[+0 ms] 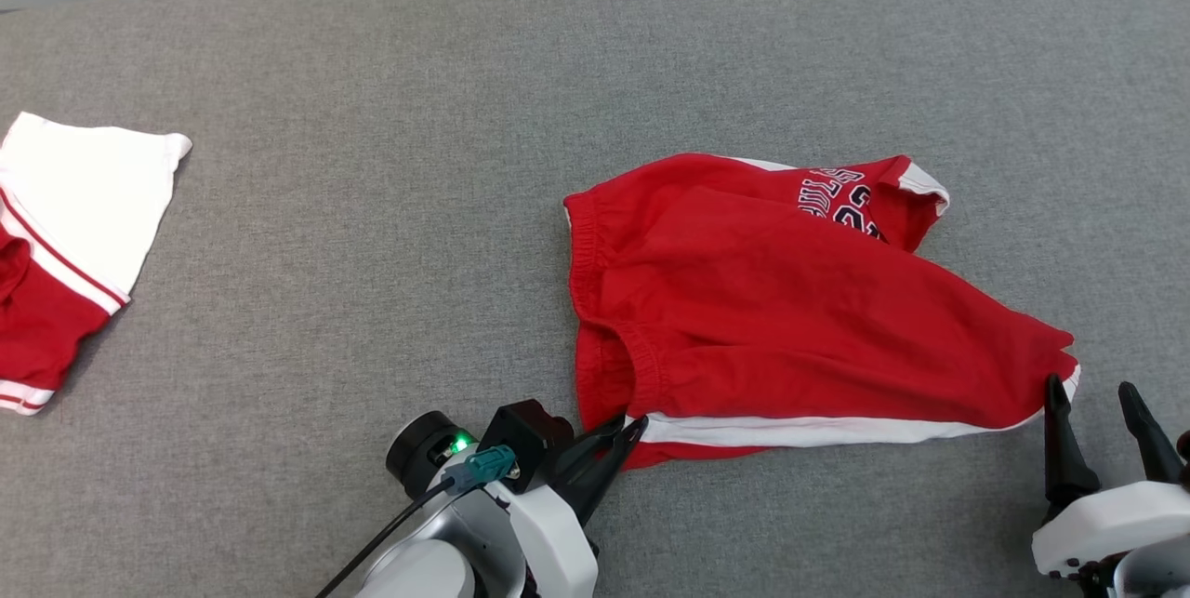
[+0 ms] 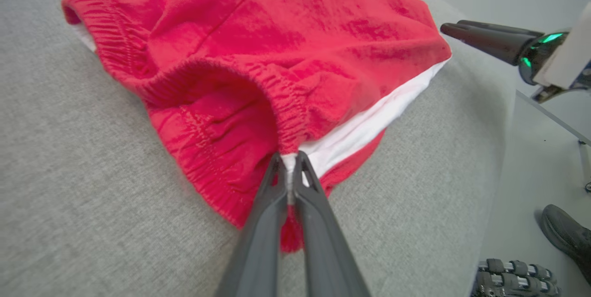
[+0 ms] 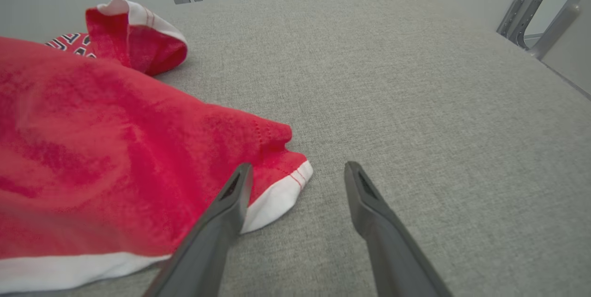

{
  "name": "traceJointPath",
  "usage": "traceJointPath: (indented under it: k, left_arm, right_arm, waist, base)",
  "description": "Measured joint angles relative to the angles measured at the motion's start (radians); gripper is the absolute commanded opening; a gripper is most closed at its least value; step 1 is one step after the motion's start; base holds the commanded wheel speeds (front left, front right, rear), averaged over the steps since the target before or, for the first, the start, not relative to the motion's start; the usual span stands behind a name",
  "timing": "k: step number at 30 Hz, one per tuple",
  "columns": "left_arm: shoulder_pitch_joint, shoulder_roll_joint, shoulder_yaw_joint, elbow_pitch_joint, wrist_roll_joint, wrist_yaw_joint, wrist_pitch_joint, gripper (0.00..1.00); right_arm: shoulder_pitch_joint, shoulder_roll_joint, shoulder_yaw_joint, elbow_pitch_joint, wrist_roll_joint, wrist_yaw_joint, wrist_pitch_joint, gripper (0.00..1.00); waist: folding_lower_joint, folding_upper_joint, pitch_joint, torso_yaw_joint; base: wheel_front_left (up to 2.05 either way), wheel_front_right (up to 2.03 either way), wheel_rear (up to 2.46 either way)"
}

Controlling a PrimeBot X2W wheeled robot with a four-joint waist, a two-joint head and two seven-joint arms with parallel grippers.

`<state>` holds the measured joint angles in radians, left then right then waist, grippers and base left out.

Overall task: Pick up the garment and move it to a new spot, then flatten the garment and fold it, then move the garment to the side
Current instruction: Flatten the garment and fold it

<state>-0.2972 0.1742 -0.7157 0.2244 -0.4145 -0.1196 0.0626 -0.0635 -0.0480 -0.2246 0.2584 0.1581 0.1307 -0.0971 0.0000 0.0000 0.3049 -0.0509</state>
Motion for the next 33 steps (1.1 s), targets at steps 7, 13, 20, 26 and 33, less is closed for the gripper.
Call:
traceJointPath:
  k: [7, 13, 20, 26, 33]
  left_arm:
    - [-0.018, 0.005, 0.001, 0.003, 0.0, 0.0, -0.01, 0.0]
    - [-0.021, 0.007, 0.013, 0.005, -0.001, 0.015, -0.037, 0.0]
    - [-0.039, 0.018, 0.058, -0.024, -0.004, 0.04, -0.118, 0.0]
    - [-0.069, 0.032, 0.107, -0.07, 0.0, 0.07, -0.181, 0.0]
    - [-0.162, 0.061, 0.185, -0.128, 0.003, 0.105, -0.206, 0.0]
  right_arm:
    - [-0.069, -0.005, -0.002, 0.1, 0.001, 0.0, 0.01, 1.0]
    - [-0.103, -0.013, 0.003, 0.176, 0.036, 0.0, 0.029, 0.0]
    - [-0.108, -0.009, 0.036, 0.107, 0.063, 0.0, -0.013, 0.0]
    - [-0.152, -0.008, 0.067, -0.065, 0.061, 0.0, -0.017, 0.0]
    - [-0.282, -0.009, 0.098, -0.196, 0.091, 0.0, 0.02, 0.0]
  waist:
    - [0.0, 0.0, 0.024, 0.006]
    - [0.0, 0.0, 0.031, 0.026]
    - [0.0, 0.0, 0.018, 0.022]
    - [0.0, 0.0, -0.015, 0.015]
    - [0.0, 0.0, -0.06, 0.019]
  base:
    - [0.0, 0.0, 0.0]
    - [0.0, 0.0, 0.0]
    - [0.0, 0.0, 0.0]
    - [0.0, 0.0, 0.0]
    - [0.0, 0.0, 0.0]
